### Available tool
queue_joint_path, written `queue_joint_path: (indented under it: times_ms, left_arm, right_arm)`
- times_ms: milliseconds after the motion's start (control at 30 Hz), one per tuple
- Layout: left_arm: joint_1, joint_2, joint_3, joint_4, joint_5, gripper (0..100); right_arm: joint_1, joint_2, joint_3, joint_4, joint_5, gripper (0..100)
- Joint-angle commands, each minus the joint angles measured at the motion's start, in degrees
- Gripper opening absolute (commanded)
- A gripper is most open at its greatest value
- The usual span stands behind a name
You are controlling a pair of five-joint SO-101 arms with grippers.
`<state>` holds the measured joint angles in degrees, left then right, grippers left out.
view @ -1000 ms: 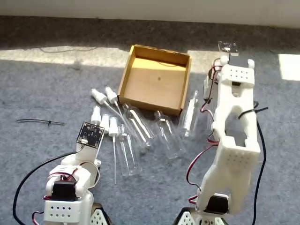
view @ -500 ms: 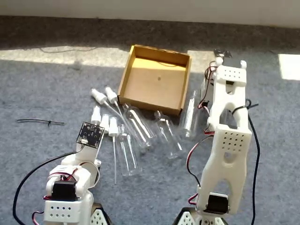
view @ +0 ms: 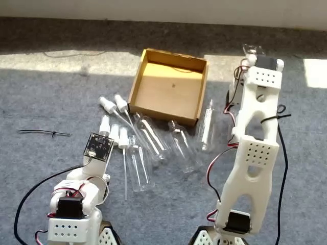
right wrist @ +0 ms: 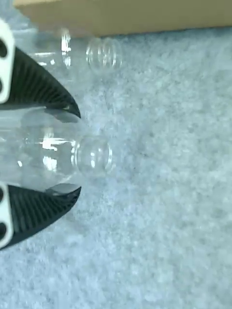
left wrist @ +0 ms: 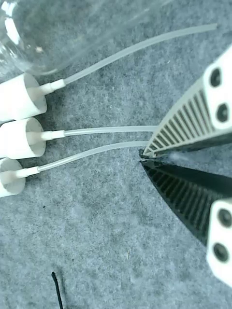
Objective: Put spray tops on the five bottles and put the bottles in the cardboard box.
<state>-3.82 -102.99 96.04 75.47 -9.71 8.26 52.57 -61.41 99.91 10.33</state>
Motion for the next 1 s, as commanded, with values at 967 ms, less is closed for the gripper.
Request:
queue_joint_path:
  times_ms: [967]
  left_arm:
    - [-16.0,73.8,-78.3,11.7,-9.8,13]
  right_arm:
    - [0.0,-70.1,70.9,-16.5,10.3,0.4]
